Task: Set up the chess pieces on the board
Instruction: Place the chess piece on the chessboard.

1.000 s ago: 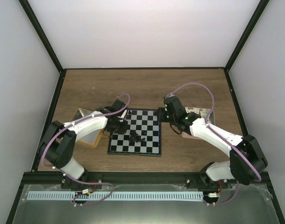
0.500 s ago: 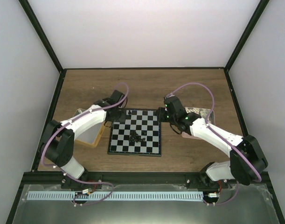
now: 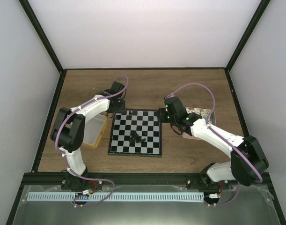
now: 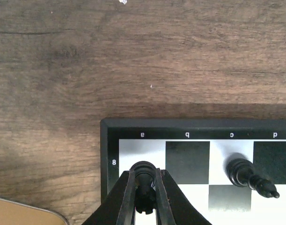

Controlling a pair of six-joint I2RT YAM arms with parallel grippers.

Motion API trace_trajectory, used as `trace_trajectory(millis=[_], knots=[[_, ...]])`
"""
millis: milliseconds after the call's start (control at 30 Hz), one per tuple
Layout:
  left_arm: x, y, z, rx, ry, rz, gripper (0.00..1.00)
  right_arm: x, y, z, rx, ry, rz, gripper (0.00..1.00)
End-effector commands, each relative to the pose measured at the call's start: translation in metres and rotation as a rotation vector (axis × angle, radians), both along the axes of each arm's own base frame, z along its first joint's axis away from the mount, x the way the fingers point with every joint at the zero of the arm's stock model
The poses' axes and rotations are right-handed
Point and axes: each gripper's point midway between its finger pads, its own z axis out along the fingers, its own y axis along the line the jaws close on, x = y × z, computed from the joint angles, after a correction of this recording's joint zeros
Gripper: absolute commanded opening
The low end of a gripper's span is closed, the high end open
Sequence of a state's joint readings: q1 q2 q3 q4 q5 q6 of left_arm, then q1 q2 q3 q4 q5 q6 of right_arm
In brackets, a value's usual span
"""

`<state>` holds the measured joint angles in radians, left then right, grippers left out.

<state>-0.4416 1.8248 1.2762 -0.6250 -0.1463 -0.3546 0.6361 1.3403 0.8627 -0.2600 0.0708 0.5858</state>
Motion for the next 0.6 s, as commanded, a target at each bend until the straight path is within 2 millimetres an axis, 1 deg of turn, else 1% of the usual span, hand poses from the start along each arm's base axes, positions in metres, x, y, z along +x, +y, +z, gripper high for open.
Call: trace_trajectory(millis=[0,67,233,333,433,500,567], knots=[[0.006,-0.004,-0.002,-0.014,0.016,-0.035,0.11,0.002,-0.001,0.007,0.020,-0.018,-0.005,0.41],[0.004,-0.003,-0.009,-0.015,0.041,-0.045,0.11,0.003,-0.001,0.007,0.021,-0.019,-0.004,0.41],[0.001,-0.004,-0.018,-0.015,0.069,-0.057,0.10,0.002,0.002,0.007,0.029,-0.018,0.008,0.41],[0.000,-0.004,-0.019,-0.010,0.074,-0.064,0.10,0.002,0.001,0.007,0.029,-0.019,0.007,0.41],[0.000,0.002,-0.020,0.018,0.073,-0.055,0.11,0.002,0.002,0.006,0.028,-0.017,0.009,0.41],[0.000,0.001,-0.020,0.017,0.077,-0.061,0.14,0.002,0.001,0.005,0.026,-0.018,0.009,0.41],[0.001,0.001,-0.018,0.015,0.072,-0.063,0.21,0.002,0.002,0.007,0.026,-0.021,0.012,0.41]])
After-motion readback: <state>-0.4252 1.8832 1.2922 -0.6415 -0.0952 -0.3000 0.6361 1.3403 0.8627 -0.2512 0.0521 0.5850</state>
